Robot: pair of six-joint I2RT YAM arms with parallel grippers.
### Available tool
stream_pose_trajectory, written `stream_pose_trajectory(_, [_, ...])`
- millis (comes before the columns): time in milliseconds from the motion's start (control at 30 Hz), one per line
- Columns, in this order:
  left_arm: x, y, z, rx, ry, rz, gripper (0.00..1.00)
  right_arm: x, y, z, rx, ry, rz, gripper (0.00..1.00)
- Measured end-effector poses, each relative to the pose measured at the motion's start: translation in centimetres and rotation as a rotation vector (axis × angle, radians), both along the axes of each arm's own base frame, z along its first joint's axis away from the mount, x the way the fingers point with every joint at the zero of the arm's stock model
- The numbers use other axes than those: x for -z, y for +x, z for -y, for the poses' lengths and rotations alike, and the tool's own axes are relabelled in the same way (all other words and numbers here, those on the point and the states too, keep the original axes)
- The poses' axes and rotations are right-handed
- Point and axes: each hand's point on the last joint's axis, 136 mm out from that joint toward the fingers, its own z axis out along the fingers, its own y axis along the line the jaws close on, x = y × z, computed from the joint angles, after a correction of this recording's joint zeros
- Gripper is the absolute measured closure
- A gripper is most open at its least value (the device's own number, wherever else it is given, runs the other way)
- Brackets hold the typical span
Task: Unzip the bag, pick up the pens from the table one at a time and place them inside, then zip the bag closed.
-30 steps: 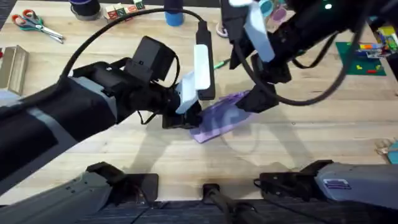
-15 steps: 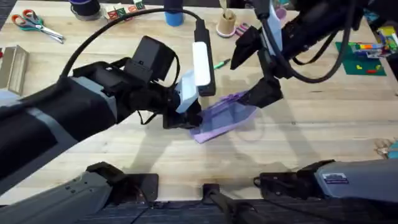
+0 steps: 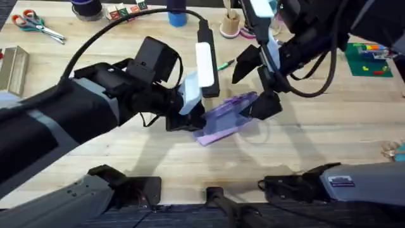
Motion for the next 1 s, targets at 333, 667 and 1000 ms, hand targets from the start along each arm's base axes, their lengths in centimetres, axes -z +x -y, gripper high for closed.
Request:
stream_pose_trajectory(333, [0.0,0.0,0.0,0.0,0.0,0.0,0.959,1.0,0.1,-0.1,-0.003,-0.006,-0.031,0.022])
stream_pose_trajectory(667, [0.0,0.0,0.0,0.0,0.0,0.0,0.96,1.8,-0.1,0.0,-0.008,-0.015,-0.063,0.387])
stream_pose_trajectory(1000, [0.0,0.0,0.0,0.0,-0.001,-0.002,0.959,1.8,-0.1,0.0,-0.008,-0.015,-0.06,0.87])
